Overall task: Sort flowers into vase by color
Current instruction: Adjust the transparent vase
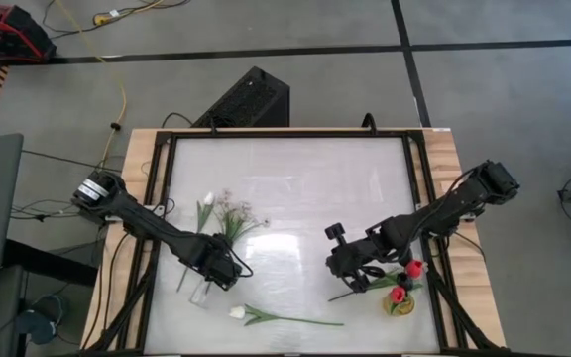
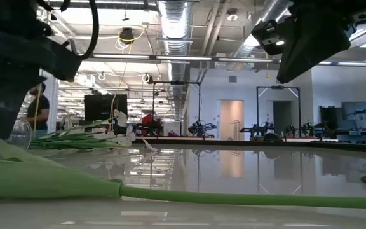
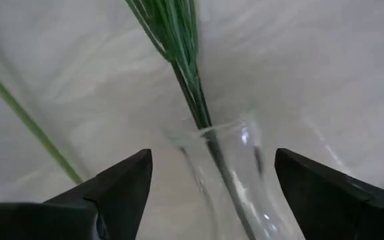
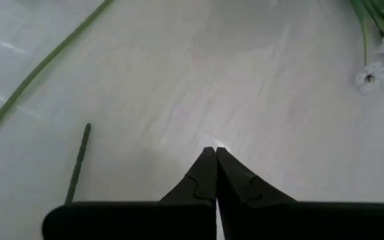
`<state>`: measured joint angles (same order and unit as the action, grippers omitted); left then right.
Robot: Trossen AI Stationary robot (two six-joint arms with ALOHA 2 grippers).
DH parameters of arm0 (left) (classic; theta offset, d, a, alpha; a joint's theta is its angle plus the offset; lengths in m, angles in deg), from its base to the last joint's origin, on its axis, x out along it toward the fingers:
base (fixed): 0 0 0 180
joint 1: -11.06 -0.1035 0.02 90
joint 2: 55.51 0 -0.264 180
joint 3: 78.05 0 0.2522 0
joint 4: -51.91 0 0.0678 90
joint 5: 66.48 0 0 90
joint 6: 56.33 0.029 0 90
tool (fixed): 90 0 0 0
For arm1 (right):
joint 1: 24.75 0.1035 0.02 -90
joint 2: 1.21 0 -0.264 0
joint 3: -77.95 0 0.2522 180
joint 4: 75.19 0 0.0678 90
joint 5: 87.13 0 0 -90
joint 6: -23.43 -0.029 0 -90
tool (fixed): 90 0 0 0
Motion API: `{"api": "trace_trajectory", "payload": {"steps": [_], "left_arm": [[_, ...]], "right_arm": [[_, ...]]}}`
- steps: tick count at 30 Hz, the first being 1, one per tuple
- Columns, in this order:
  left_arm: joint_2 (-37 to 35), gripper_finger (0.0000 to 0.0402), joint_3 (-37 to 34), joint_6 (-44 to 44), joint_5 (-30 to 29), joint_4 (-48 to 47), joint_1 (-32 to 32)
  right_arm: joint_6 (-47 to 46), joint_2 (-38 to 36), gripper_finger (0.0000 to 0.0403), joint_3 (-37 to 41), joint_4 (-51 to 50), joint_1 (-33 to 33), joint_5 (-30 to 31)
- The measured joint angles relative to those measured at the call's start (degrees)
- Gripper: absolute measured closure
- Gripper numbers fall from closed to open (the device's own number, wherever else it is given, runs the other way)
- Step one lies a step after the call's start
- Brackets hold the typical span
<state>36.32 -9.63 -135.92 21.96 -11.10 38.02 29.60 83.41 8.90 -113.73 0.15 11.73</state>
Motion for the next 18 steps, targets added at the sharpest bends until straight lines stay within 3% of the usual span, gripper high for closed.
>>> {"api": "trace_trajectory", "payload": {"steps": [10, 18], "left_arm": [[0.00, 0.0109, -5.40, -1.34, -2.10, 9.67, -0.07], [-0.15, 0.0217, -6.70, -2.96, -4.07, 9.63, 0.02]], "right_arm": [[0.15, 0.02, 0.0376, 0.02, 0.94, -1.07, 0.00], [0.04, 0.02, 0.0376, 0.00, 1.45, -1.07, 0.02]]}}
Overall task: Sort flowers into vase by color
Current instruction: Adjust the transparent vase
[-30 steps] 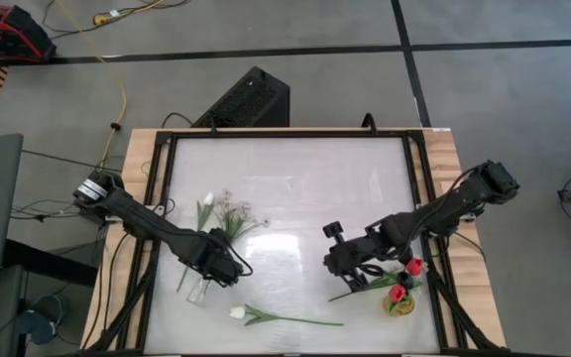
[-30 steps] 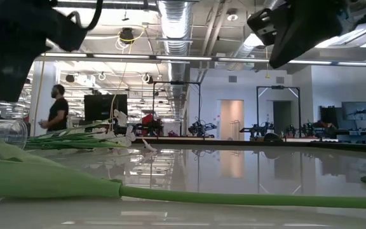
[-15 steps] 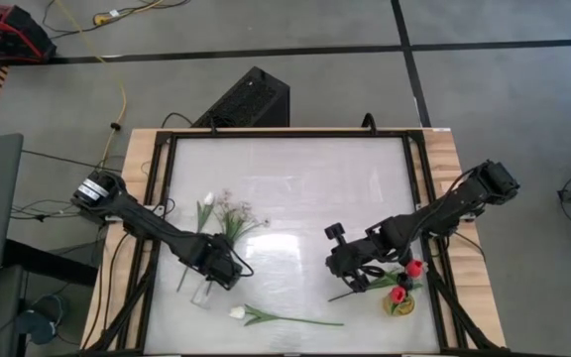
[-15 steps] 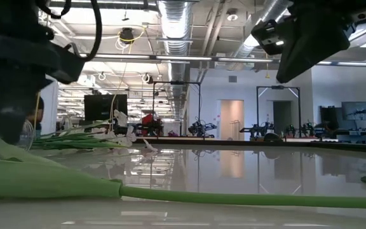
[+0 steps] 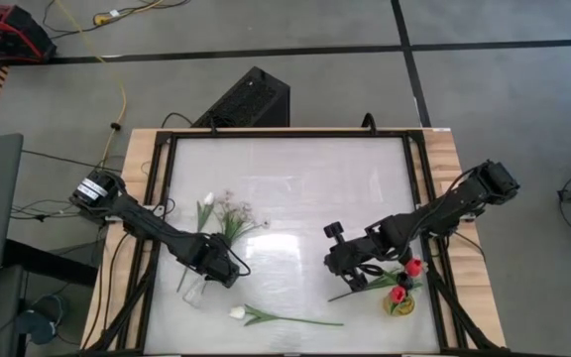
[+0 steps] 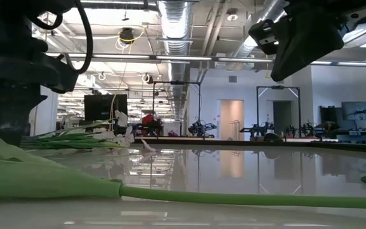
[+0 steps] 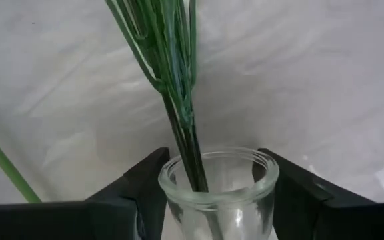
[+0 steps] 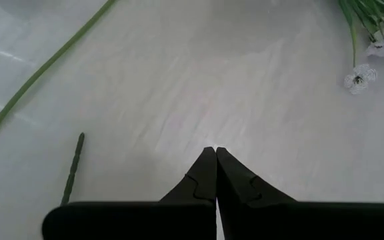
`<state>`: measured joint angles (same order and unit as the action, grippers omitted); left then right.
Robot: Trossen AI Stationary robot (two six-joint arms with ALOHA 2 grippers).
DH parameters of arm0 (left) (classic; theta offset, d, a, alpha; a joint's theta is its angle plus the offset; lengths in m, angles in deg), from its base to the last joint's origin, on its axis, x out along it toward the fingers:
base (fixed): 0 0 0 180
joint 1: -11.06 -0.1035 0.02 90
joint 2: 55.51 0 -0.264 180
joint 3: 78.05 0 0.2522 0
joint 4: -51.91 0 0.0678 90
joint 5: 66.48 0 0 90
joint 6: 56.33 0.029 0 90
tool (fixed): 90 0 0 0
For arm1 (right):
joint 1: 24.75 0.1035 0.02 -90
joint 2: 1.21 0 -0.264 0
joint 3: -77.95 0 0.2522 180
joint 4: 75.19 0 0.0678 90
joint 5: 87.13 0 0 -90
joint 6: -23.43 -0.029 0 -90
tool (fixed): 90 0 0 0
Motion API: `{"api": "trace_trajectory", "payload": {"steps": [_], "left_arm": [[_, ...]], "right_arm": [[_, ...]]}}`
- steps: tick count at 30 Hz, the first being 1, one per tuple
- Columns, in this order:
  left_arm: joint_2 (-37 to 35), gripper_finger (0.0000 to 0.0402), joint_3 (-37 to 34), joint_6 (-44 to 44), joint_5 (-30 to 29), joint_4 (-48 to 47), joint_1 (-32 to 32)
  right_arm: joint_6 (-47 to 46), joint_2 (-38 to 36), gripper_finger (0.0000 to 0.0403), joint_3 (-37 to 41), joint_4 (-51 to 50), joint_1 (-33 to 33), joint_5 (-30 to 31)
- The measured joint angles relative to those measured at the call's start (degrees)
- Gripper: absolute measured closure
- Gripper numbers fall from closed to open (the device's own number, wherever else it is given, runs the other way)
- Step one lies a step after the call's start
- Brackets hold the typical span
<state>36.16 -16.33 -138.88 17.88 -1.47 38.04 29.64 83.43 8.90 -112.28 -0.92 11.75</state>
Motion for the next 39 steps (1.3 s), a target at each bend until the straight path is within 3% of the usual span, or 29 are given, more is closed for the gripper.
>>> {"api": "trace_trajectory", "payload": {"steps": [5, 14, 24, 33, 39], "left_arm": [[0.08, 0.0217, 0.36, 0.96, -3.15, 0.33, 0.07], [-0.60, 0.0217, 6.97, 9.61, -22.06, 0.76, 0.01], [-9.73, 0.0217, 9.97, 21.89, -51.07, 1.18, 1.63], [-13.47, 0.0217, 5.69, 22.10, -83.04, 3.16, 7.32], [-18.51, 0.0217, 7.45, 36.70, -85.13, 9.13, 7.34]], "right_arm": [[-0.16, -0.02, 0.0376, 0.01, 0.15, 0.00, 0.00], [-0.77, 0.00, 0.0376, 0.00, 0.12, 0.00, -0.02], [-2.68, 0.00, 0.0376, 0.00, 0.08, 0.00, -0.02], [-3.23, 0.00, 0.0376, 0.01, 0.06, -0.07, 0.00], [-5.36, 0.00, 0.0376, 0.00, 0.26, -1.36, 0.00]]}}
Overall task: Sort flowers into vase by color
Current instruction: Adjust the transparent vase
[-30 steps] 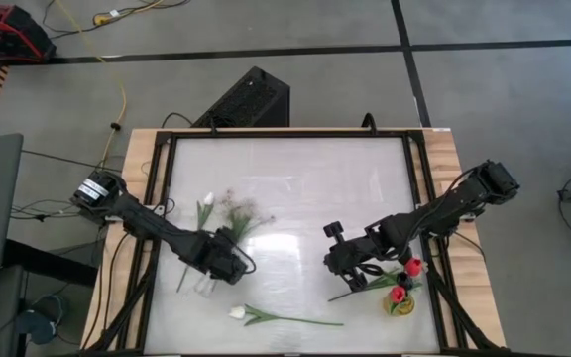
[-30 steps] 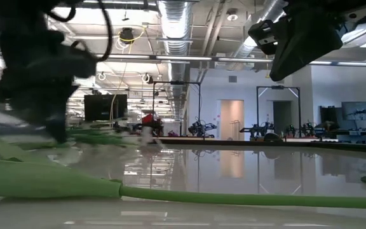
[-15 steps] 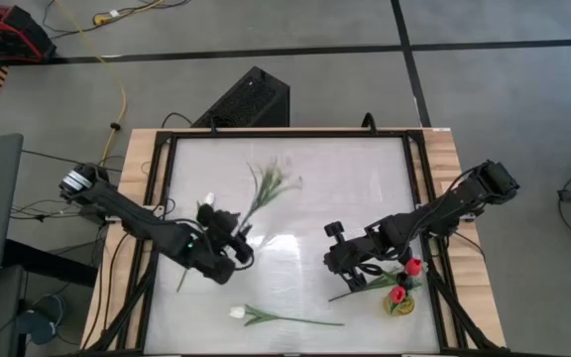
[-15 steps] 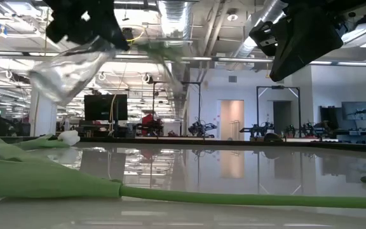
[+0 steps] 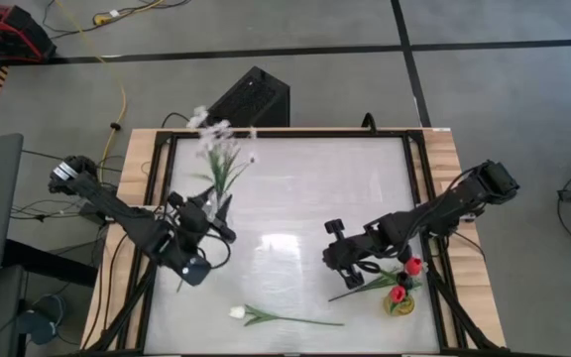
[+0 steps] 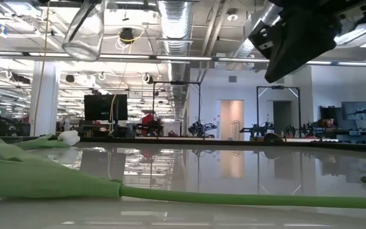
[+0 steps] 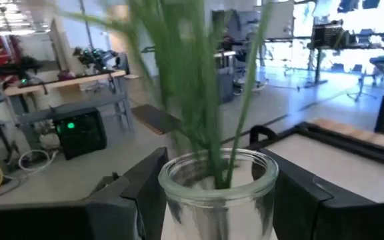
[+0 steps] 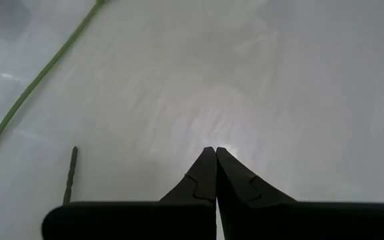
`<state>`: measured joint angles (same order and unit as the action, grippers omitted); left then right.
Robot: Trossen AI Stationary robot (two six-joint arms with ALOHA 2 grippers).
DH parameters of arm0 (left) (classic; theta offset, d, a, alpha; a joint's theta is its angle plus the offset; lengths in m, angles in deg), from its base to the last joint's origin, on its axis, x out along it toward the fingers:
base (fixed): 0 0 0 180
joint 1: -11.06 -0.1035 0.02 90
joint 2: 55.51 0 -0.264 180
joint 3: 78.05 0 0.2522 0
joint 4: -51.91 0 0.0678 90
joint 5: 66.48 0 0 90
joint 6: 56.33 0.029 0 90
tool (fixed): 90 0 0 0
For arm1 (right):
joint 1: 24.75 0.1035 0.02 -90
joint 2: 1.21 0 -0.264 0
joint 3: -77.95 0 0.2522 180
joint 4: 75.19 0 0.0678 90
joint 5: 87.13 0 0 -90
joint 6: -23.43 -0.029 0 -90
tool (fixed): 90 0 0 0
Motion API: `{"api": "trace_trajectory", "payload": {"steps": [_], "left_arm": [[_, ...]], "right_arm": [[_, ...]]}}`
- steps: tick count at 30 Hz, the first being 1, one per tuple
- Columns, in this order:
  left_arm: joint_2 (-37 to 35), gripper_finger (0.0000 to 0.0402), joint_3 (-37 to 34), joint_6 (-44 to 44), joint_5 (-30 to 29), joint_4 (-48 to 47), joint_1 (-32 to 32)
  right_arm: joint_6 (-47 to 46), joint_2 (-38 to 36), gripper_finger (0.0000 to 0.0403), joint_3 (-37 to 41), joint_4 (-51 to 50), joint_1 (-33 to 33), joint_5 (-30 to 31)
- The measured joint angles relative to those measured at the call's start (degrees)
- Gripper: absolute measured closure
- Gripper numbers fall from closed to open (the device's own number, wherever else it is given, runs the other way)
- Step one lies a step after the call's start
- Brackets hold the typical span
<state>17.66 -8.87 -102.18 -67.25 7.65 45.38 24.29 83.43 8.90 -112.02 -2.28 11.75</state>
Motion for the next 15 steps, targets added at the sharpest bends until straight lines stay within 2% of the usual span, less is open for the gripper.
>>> {"api": "trace_trajectory", "payload": {"steps": [4, 9, 12, 15], "left_arm": [[3.62, 0.0217, -0.07, 8.72, 1.10, 2.50, 1.31], [3.64, 0.0217, -0.18, 9.17, 0.40, 2.84, 0.71], [3.87, 0.0217, -0.46, 2.37, 1.06, -2.41, 0.88], [5.18, 0.0217, -3.02, -12.40, 0.36, -7.82, 0.30]], "right_arm": [[-1.28, 0.00, 0.0376, 0.00, 0.09, -0.62, 0.07], [-0.61, 0.00, 0.0376, 0.00, 2.21, -1.71, 0.11], [-0.57, 0.00, 0.0376, 0.00, 2.52, -2.24, 0.13], [-0.59, 0.00, 0.0376, 0.00, 2.56, -2.53, 0.03]]}}
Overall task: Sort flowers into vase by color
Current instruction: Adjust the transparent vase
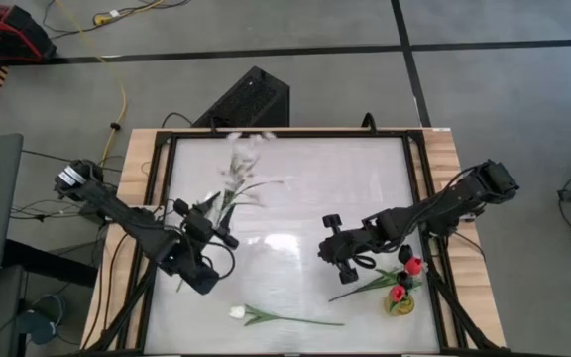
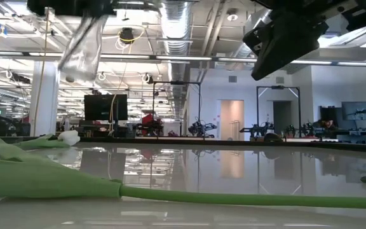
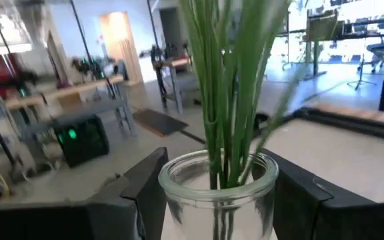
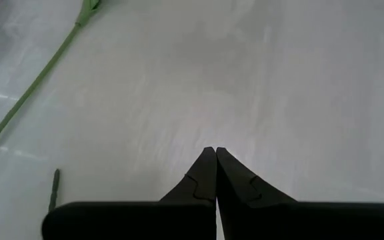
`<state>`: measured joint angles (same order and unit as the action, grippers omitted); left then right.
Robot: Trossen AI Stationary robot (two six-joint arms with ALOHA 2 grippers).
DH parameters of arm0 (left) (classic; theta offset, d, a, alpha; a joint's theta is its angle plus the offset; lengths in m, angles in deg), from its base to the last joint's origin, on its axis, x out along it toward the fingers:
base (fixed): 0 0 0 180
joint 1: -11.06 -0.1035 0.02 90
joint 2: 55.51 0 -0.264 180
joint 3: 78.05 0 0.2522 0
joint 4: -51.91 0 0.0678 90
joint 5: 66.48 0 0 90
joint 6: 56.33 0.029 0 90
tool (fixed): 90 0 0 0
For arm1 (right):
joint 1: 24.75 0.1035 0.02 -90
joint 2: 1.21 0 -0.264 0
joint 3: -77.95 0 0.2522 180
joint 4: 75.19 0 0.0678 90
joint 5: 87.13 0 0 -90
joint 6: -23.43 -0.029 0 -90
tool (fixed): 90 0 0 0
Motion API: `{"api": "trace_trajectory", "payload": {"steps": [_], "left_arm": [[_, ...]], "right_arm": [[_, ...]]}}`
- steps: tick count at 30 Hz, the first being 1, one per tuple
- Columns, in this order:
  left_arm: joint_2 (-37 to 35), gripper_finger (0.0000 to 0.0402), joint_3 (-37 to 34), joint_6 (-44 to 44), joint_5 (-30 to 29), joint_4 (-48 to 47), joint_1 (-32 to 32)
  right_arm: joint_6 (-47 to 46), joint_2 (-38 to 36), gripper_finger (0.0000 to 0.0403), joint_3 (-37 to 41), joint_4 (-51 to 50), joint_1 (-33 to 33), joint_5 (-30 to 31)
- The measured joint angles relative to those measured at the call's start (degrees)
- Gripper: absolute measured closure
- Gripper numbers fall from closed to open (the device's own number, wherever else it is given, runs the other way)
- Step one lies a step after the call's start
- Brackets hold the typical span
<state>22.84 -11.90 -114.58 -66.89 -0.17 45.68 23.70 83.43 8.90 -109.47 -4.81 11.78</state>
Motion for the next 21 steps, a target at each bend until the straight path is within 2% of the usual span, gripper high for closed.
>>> {"api": "trace_trajectory", "payload": {"steps": [2, 5, 7, 9, 11, 13, 17, 19, 21], "left_arm": [[0.87, 0.0217, -3.23, -8.61, 1.13, -1.73, -0.15], [1.51, 0.0217, -6.34, -16.95, 0.45, -0.79, -1.18], [1.85, 0.0217, -8.01, -18.02, 1.89, -0.96, -2.20], [1.68, 0.0217, -8.37, -16.04, 6.53, 0.34, -3.45], [1.51, 0.0217, -8.35, -9.45, 10.86, 3.03, -4.02], [0.88, 0.0217, -7.73, 2.14, 16.93, 8.86, -4.72], [-0.69, 0.0217, -7.30, 30.52, 36.27, 30.69, -8.62], [-1.35, 0.0217, -7.64, 41.62, 43.54, 40.74, -10.62], [-2.93, 0.0217, -8.28, 50.68, 48.36, 48.03, -12.60]], "right_arm": [[-0.09, 0.00, 0.0376, 0.00, -0.06, 0.25, -0.03], [-0.07, 0.00, 0.0376, 0.00, -0.25, 0.38, -0.04], [-0.14, 0.00, 0.0376, 0.00, -0.24, 0.43, -0.07], [-0.24, 0.00, 0.0376, 0.00, -0.26, 0.43, -0.09], [-0.24, 0.00, 0.0376, 0.00, -0.28, 0.42, -0.12], [-0.24, 0.00, 0.0376, 0.00, -0.26, 0.42, -0.12], [0.04, 0.00, 0.0376, 0.00, -0.02, -0.22, -0.14], [-0.29, 0.00, 0.0376, 0.00, -0.04, -0.67, -0.14], [-1.54, 0.00, 0.0376, 0.00, -0.03, -1.05, -0.14]]}}
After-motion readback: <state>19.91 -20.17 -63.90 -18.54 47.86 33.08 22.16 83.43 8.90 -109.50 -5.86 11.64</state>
